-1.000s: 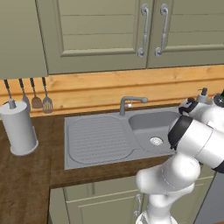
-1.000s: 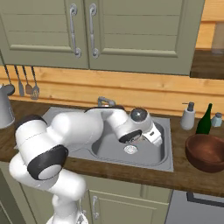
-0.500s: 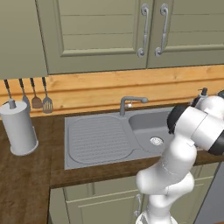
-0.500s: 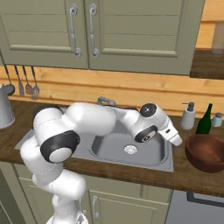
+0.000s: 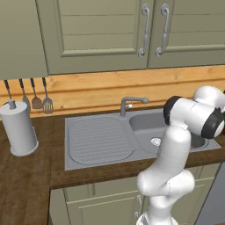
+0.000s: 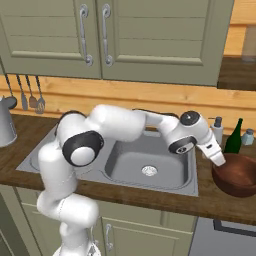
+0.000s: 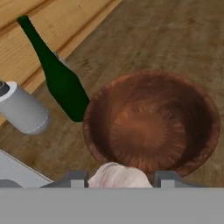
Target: Pick the garlic from the sink and place it in the bowl. Then pick the bowl and place it in the microwave. Then close the microwave door and press the start button.
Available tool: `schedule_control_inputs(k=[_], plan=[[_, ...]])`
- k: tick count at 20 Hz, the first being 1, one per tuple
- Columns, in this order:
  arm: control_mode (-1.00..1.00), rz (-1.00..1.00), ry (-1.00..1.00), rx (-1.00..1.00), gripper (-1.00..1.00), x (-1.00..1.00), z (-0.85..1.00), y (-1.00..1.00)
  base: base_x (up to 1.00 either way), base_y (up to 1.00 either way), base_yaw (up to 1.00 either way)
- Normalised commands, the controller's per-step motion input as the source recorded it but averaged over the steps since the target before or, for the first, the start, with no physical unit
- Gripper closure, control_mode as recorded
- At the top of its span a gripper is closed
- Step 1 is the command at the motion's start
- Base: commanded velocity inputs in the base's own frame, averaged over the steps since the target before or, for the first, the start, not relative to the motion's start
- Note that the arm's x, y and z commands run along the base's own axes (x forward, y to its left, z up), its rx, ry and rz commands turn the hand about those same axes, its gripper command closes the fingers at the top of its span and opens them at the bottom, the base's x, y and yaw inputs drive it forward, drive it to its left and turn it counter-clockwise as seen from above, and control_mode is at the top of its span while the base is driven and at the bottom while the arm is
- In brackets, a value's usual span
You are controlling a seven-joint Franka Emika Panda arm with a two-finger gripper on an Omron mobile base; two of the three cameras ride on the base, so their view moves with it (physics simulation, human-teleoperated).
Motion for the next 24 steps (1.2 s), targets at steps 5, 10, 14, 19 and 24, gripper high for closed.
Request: schedule_control_inputs(k=[5,10,14,19,24], plan=[[-1.0,0.0,0.0,0.08,1.0,-0.12,-0.11,-0.57,0.0,0.0,0.0],[-1.0,0.0,0.0,0.06,1.0,-0.03,-0.29,-0.47,0.0,0.0,0.0],[-1.0,0.0,0.0,0.0,1.0,0.0,-0.54,-0.16,0.0,0.0,0.0],[-1.0,0.0,0.01,0.06,1.0,0.18,-0.51,-0.34,0.0,0.0,0.0],[-1.0,0.0,0.0,0.02,1.0,0.39,-0.41,-0.06,0.0,0.0,0.0]])
